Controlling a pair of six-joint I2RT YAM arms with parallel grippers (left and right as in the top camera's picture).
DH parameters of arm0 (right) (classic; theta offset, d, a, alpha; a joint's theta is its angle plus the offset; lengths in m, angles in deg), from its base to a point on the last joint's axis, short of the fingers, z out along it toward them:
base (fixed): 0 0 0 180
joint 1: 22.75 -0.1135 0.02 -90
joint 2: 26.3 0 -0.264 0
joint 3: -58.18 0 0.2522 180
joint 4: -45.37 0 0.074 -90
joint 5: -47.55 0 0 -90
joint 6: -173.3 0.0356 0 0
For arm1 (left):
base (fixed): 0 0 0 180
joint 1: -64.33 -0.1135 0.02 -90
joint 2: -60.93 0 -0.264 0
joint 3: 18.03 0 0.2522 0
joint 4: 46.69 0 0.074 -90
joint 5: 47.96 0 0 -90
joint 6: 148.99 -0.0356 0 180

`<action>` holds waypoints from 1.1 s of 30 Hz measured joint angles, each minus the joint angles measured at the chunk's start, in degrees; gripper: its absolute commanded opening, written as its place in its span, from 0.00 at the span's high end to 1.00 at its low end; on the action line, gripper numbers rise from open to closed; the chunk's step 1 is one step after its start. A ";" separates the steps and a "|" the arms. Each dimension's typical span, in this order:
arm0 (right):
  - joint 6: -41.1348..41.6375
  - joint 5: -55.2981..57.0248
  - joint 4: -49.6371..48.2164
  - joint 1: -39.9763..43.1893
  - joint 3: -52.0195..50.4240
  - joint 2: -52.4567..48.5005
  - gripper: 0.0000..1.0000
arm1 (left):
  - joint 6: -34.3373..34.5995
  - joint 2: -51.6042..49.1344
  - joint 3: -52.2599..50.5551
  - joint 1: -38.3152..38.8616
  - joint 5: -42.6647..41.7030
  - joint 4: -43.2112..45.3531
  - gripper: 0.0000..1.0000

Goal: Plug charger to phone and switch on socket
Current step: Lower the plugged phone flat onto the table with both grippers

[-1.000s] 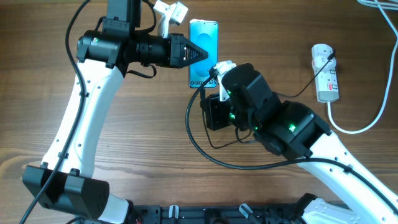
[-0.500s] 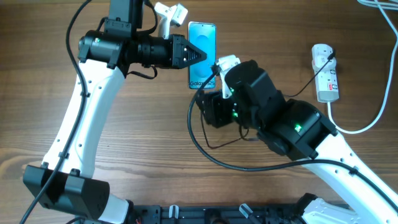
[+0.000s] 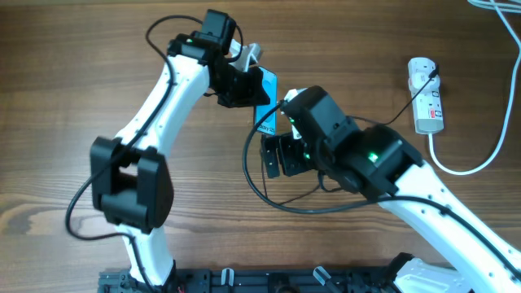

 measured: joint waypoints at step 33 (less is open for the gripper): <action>0.00 -0.48 1.05 0.00 0.00 -5.38 0.00 | 0.04 -15.47 0.04 0.04 6.25 7.69 0.66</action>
